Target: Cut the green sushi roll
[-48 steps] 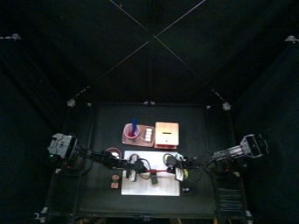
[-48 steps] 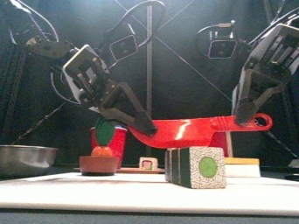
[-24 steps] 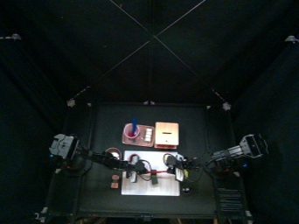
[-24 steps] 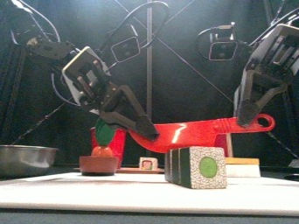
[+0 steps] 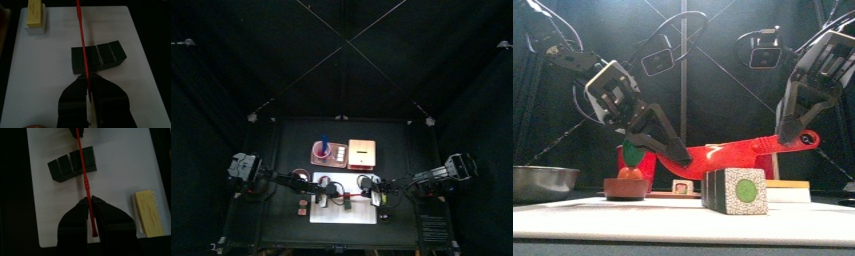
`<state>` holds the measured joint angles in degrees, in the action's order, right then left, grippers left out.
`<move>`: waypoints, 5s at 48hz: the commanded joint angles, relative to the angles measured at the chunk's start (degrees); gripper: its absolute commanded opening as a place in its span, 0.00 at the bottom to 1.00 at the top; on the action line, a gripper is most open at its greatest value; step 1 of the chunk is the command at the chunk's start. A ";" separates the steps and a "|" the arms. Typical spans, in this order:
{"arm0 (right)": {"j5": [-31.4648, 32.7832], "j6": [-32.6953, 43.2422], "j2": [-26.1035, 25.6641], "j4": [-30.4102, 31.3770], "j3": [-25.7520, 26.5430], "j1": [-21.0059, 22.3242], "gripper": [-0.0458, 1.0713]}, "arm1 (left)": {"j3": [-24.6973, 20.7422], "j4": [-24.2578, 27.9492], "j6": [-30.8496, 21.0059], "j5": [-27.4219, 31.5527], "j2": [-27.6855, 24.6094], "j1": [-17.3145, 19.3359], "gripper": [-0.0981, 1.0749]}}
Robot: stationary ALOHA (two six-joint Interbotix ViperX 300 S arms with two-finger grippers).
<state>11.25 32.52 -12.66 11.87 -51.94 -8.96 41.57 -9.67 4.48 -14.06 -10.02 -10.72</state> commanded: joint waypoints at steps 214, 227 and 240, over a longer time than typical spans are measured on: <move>12.13 0.18 3.96 -3.08 4.83 -6.68 0.44 | -2.72 8.61 0.35 9.49 2.29 -6.24 0.39; 15.21 0.26 -1.05 -2.46 5.19 -7.03 0.44 | -4.13 10.11 0.35 9.49 4.48 -6.94 0.39; 15.21 0.26 -0.18 -5.01 5.27 -8.17 0.44 | -5.45 9.40 0.09 10.99 2.11 -10.20 0.39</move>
<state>25.05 32.61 -12.30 7.12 -46.41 -17.31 36.12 -0.18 4.39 -4.31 -8.17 -17.40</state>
